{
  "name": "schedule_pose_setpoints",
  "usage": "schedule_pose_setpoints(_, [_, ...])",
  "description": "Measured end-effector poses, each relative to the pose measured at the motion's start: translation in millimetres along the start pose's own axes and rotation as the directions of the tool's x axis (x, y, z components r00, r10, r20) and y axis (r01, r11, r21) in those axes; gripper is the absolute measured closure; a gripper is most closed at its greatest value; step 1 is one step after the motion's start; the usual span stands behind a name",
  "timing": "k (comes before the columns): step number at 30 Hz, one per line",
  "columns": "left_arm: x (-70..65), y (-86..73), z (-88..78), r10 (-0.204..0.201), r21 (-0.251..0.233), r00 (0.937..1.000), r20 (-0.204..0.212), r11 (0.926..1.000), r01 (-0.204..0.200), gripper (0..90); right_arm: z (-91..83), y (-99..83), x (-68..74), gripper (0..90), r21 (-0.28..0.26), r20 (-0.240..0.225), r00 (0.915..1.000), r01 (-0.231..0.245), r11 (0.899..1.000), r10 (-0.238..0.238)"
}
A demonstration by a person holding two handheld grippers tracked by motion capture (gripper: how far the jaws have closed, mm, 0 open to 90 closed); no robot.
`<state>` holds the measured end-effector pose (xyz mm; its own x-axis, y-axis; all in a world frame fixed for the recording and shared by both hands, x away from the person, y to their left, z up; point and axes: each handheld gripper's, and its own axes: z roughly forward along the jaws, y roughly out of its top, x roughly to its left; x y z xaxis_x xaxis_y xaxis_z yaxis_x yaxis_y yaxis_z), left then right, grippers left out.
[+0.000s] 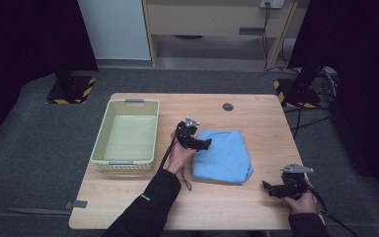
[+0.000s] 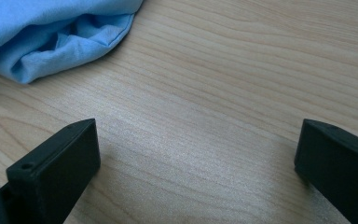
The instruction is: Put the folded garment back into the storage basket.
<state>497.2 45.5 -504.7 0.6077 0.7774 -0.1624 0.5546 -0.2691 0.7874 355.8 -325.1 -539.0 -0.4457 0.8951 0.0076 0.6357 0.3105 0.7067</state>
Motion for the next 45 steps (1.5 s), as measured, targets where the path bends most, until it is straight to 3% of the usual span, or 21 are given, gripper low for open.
schedule_pose_setpoints(10, [4.0, -5.6, 7.4, -0.018, 0.016, 0.9998, -0.002, 0.9997, 0.018, 6.5, 0.0, 0.0, 0.0, 0.2, 0.0, 0.0, 1.0, 0.0, 1.0, 0.0])
schedule_pose_setpoints(18, [7.2, -6.1, 14.2, -0.053, 0.012, 0.9985, 0.018, 0.9986, 0.052, 6.5, 0.0, 0.0, 0.0, 0.2, 0.0, 0.0, 1.0, 0.0, 1.0, 0.0])
schedule_pose_setpoints(30, [6.8, -4.0, 23.9, -0.07, 0.037, 0.9969, 0.035, 0.9969, 0.069, 6.4, 0.0, 0.0, 0.0, 0.2, 0.0, 0.0, 1.0, 0.0, 1.0, 0.0])
schedule_pose_setpoints(42, [9.9, -8.0, 28.9, -0.095, 0.065, 0.9922, 0.081, 0.9938, 0.09, 13.5, 0.0, 0.0, 0.0, 0.2, 0.0, 0.0, 1.0, 0.001, 1.0, -0.001])
schedule_pose_setpoints(45, [11.6, -9.9, 30.8, -0.118, 0.073, 0.9883, 0.097, 0.9912, 0.111, 15.6, 0.0, 0.0, 0.0, 0.2, 0.0, 0.0, 1.0, 0.001, 1.0, -0.001])
